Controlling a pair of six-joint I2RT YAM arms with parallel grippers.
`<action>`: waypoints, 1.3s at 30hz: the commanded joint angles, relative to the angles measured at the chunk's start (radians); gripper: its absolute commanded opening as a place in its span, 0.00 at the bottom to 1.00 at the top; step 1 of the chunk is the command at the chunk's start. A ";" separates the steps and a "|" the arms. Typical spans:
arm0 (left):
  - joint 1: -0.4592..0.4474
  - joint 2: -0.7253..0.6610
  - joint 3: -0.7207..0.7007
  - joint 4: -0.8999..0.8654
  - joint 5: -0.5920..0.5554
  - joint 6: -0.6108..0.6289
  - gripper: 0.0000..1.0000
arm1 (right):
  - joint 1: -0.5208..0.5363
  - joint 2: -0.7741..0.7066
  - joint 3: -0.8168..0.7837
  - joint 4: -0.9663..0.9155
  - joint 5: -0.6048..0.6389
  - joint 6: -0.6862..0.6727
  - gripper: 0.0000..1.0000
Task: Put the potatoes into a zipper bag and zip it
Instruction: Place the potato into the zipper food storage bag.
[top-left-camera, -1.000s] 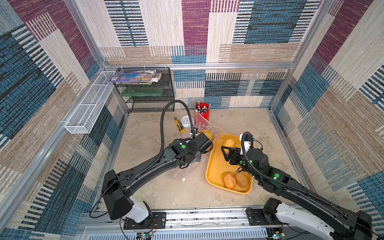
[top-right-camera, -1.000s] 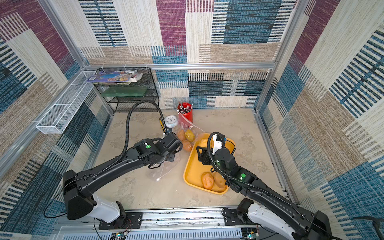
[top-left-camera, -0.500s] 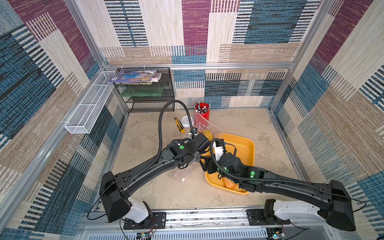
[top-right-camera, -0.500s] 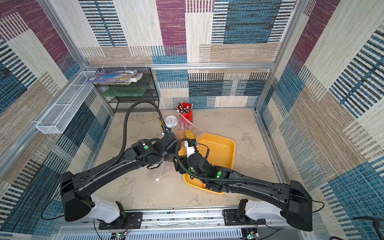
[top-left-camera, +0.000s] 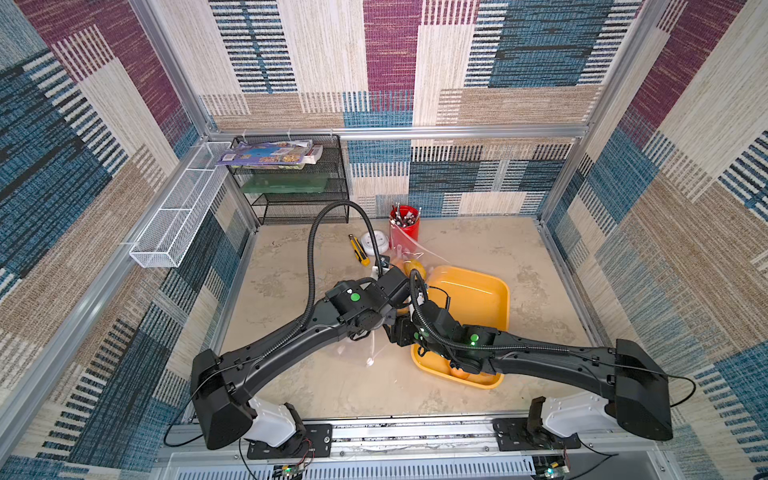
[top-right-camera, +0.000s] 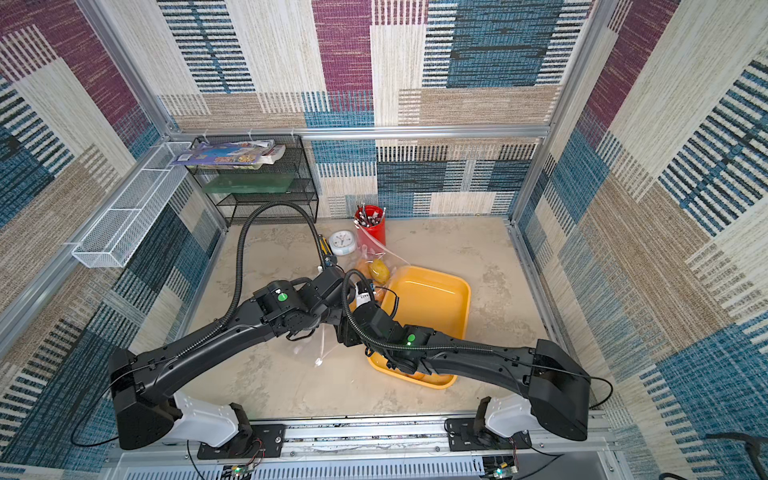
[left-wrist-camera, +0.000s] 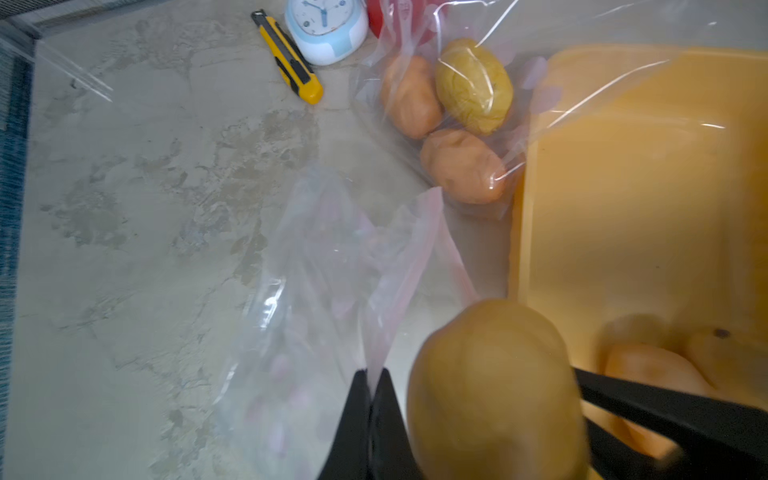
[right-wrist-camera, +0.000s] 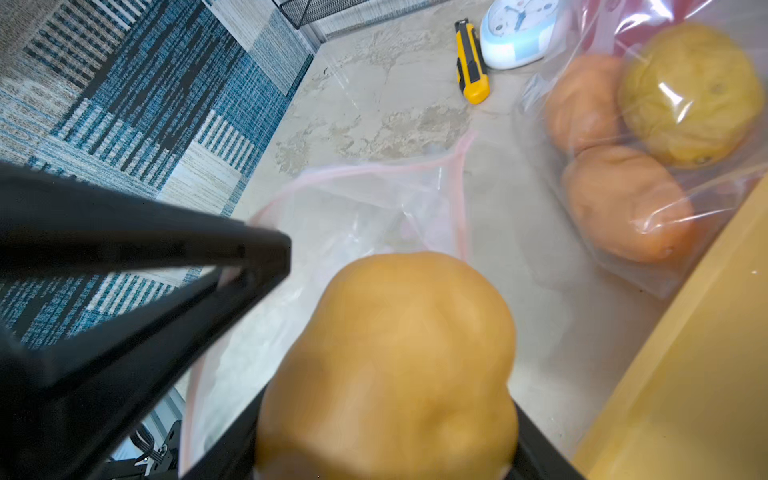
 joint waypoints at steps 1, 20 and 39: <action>-0.001 -0.016 -0.012 0.074 0.027 0.038 0.00 | -0.002 0.018 0.015 0.071 -0.023 -0.003 0.38; 0.003 -0.027 -0.024 0.085 0.011 0.024 0.00 | -0.039 0.011 -0.030 0.025 0.000 -0.015 0.60; 0.004 -0.021 -0.024 0.094 0.022 0.027 0.00 | -0.020 -0.004 0.005 -0.025 0.043 -0.029 0.83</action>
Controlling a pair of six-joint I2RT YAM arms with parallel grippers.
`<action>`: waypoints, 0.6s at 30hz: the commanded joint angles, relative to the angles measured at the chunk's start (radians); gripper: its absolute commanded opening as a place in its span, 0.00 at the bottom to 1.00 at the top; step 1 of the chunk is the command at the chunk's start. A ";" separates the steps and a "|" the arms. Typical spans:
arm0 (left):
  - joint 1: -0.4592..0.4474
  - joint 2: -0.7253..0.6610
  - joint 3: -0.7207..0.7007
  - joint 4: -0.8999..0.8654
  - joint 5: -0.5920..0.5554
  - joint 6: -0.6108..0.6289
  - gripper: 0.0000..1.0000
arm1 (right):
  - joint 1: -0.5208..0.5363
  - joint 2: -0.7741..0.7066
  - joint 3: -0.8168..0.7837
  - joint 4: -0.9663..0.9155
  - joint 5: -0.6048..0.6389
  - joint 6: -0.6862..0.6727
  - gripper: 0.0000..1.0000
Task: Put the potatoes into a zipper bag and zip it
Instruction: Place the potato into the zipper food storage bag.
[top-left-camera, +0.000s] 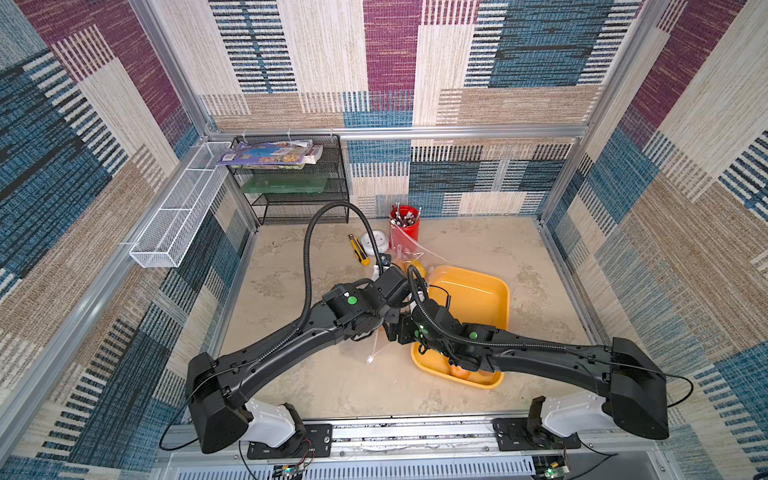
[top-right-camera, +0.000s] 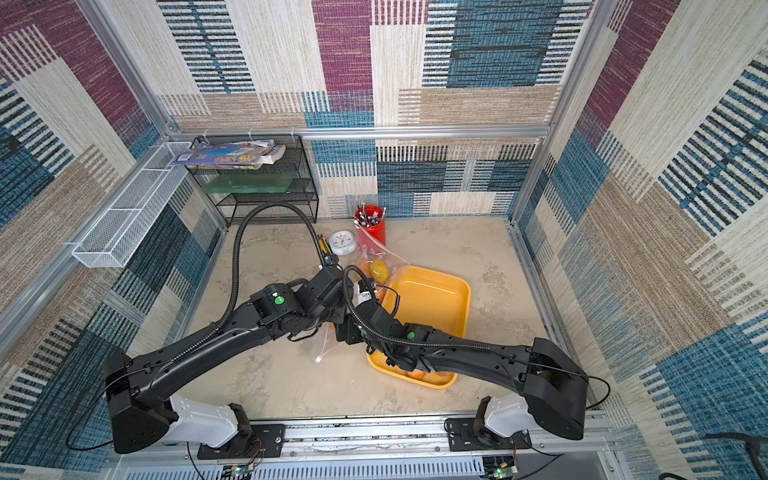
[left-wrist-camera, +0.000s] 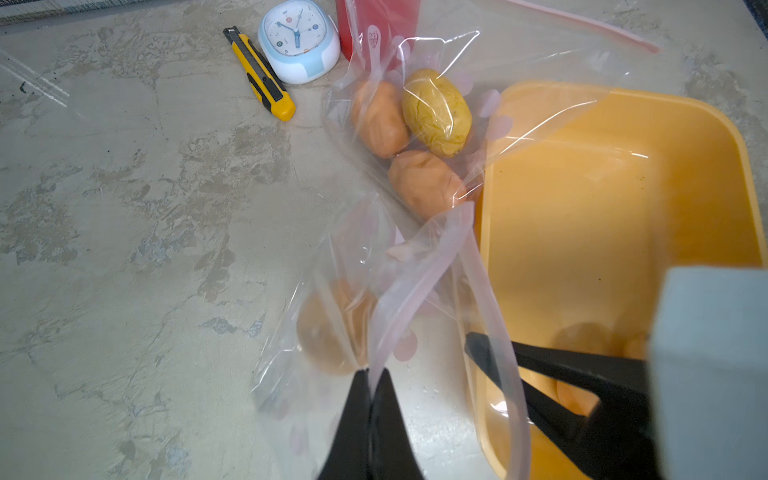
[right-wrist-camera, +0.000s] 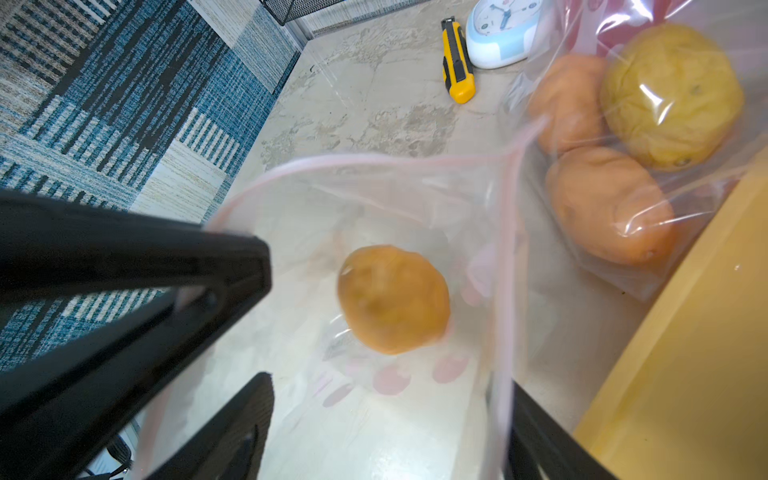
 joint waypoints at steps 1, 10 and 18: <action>0.001 -0.001 0.002 0.014 0.000 0.026 0.00 | 0.002 -0.007 0.010 -0.012 0.031 -0.012 0.82; 0.003 0.017 0.000 0.014 -0.013 0.019 0.00 | -0.009 -0.126 -0.053 0.045 0.014 -0.053 0.83; 0.007 0.031 0.000 0.013 -0.007 0.020 0.00 | -0.019 -0.354 -0.155 -0.021 0.070 -0.044 0.95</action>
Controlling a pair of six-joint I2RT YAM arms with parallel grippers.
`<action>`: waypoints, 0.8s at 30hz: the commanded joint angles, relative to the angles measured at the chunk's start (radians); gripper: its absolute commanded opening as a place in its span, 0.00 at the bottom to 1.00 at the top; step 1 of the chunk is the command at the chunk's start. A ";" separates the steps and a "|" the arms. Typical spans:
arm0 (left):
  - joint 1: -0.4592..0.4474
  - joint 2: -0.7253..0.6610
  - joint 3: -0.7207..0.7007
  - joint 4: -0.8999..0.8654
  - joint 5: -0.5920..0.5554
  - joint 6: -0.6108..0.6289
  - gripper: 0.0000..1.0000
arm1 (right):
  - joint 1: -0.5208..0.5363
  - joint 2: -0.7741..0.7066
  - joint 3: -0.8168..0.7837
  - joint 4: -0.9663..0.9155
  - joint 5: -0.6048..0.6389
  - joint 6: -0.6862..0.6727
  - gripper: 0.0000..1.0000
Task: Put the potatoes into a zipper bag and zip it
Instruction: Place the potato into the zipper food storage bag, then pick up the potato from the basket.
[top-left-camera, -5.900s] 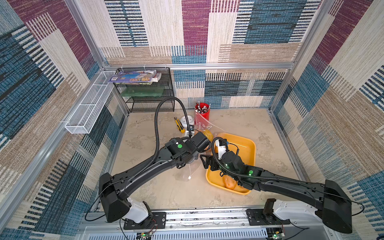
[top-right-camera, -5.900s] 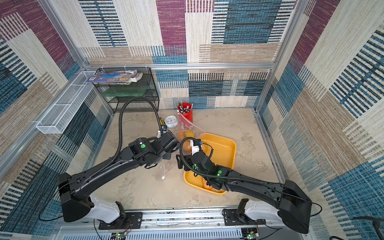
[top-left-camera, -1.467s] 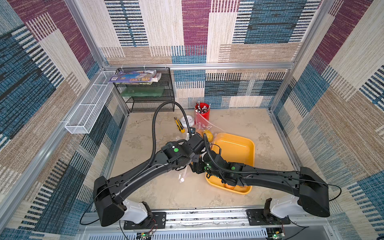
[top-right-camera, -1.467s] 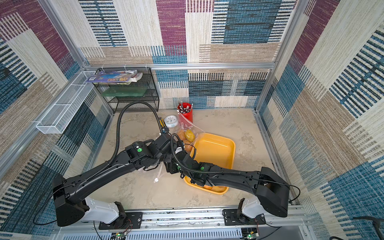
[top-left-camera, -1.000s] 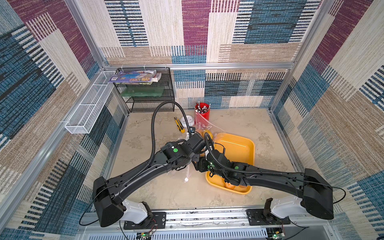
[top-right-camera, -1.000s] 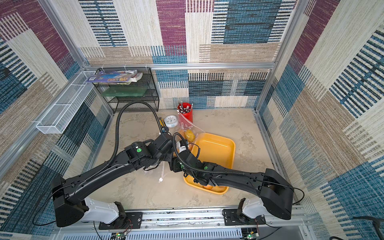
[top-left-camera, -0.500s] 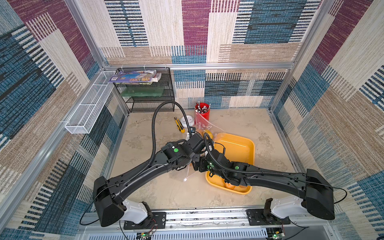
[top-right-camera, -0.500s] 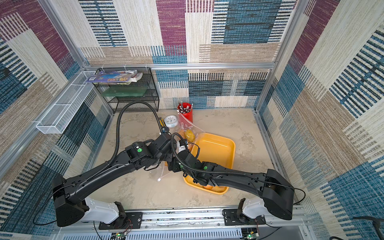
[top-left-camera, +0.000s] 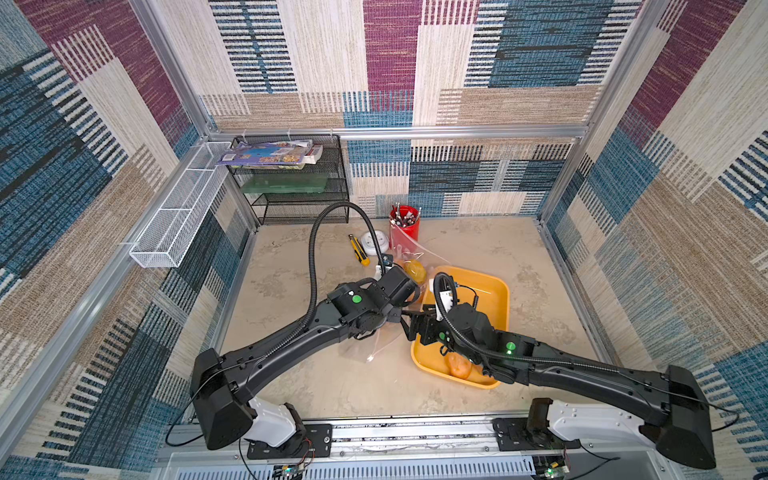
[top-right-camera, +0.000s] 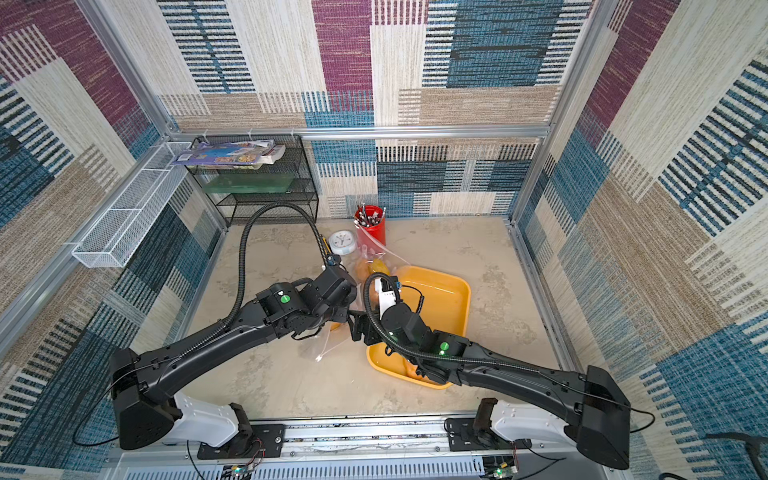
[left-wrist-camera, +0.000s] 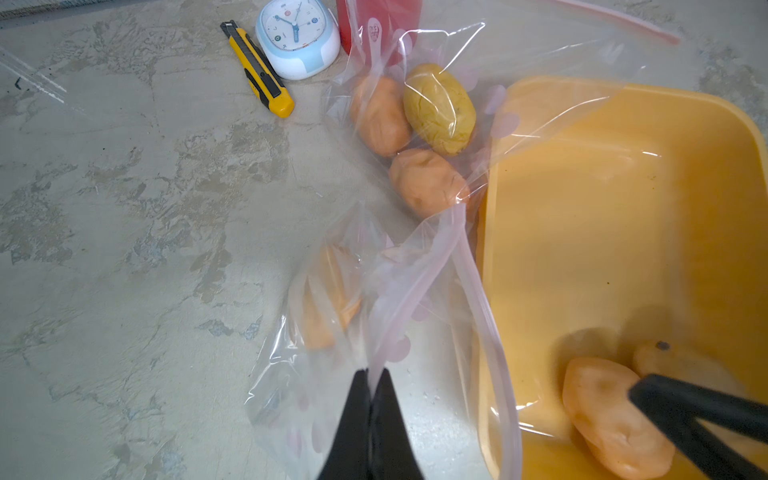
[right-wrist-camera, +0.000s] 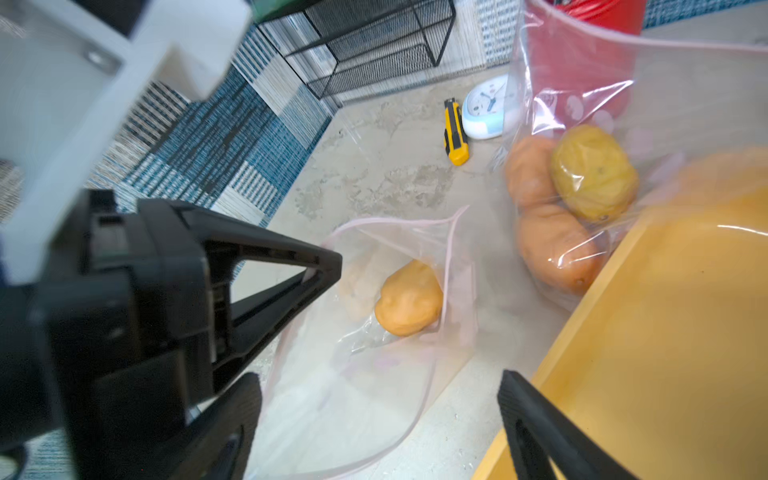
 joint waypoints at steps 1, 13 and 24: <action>0.002 0.004 0.001 0.000 -0.007 0.023 0.00 | -0.003 -0.066 -0.030 -0.035 0.046 0.008 0.96; 0.002 -0.024 -0.016 -0.001 -0.012 0.020 0.00 | -0.058 -0.360 -0.166 -0.227 0.156 0.060 0.96; 0.005 -0.028 -0.019 -0.002 -0.008 0.021 0.00 | -0.196 -0.266 -0.287 -0.256 -0.048 0.082 0.98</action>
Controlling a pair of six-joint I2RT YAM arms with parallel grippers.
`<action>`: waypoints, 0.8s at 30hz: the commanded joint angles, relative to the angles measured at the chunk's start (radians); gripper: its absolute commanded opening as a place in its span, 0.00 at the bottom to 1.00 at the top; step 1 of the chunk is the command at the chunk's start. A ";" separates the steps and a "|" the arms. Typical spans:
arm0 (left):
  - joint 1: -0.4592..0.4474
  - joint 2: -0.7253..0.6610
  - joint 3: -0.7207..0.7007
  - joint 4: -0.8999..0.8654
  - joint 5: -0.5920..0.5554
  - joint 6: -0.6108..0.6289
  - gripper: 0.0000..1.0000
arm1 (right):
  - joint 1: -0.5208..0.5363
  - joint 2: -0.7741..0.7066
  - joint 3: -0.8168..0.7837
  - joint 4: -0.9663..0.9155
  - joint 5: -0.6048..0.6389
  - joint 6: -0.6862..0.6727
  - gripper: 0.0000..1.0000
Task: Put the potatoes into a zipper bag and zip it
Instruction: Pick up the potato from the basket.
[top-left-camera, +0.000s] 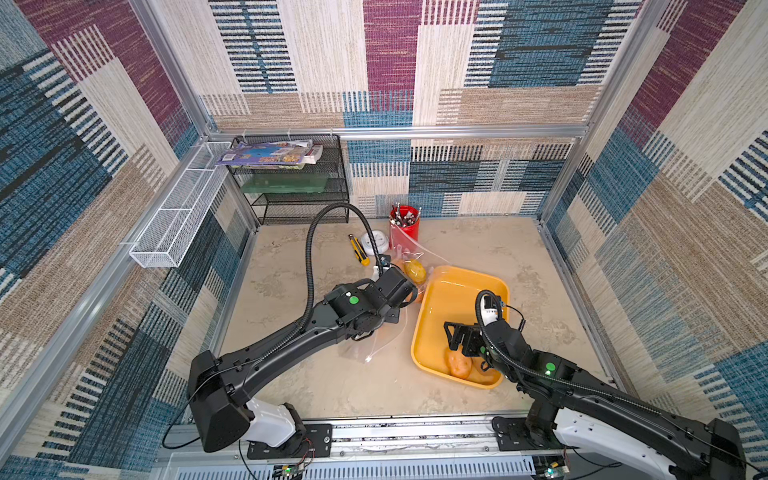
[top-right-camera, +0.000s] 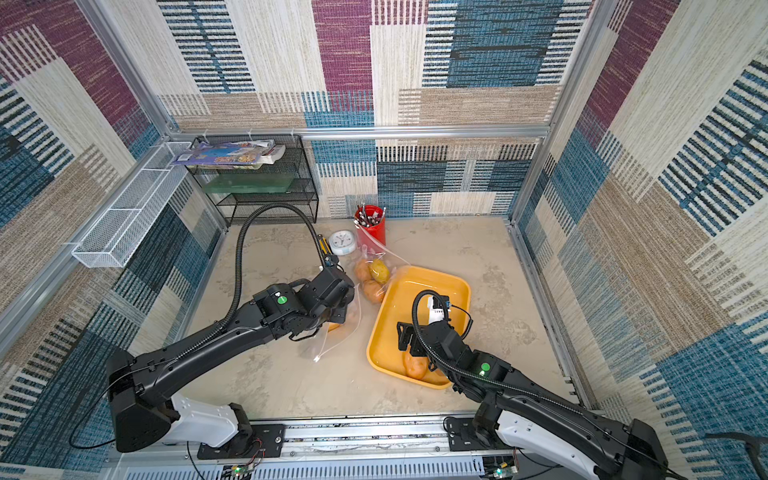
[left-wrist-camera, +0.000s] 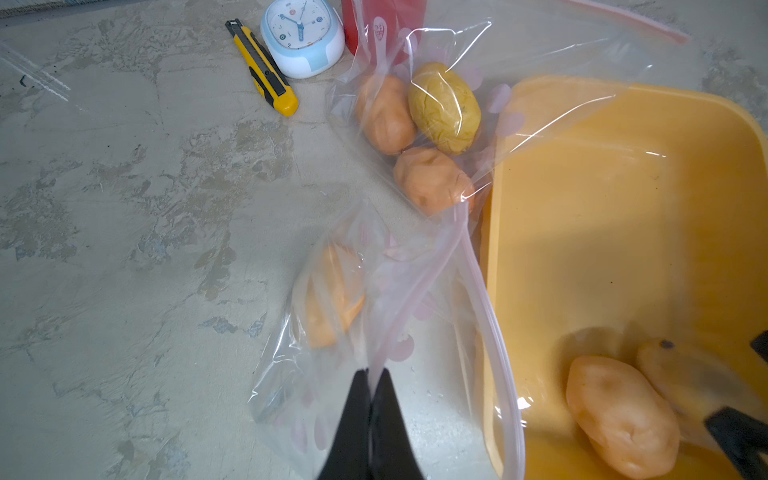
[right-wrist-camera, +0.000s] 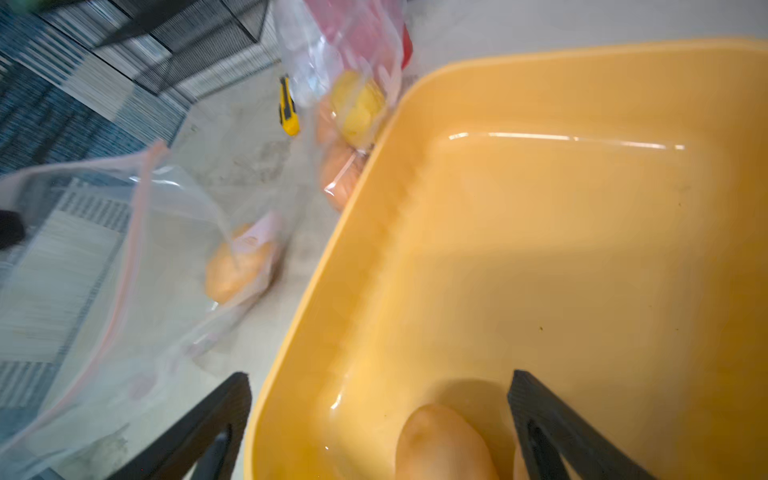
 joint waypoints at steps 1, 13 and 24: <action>0.001 -0.010 -0.004 0.000 -0.010 0.019 0.00 | -0.017 0.052 -0.012 0.008 -0.102 0.006 0.97; 0.001 -0.015 -0.006 0.000 -0.011 0.020 0.00 | -0.015 0.113 0.035 -0.193 -0.199 0.031 0.87; 0.002 -0.024 -0.009 0.000 -0.021 0.022 0.00 | 0.048 0.092 0.043 -0.272 -0.190 0.057 0.85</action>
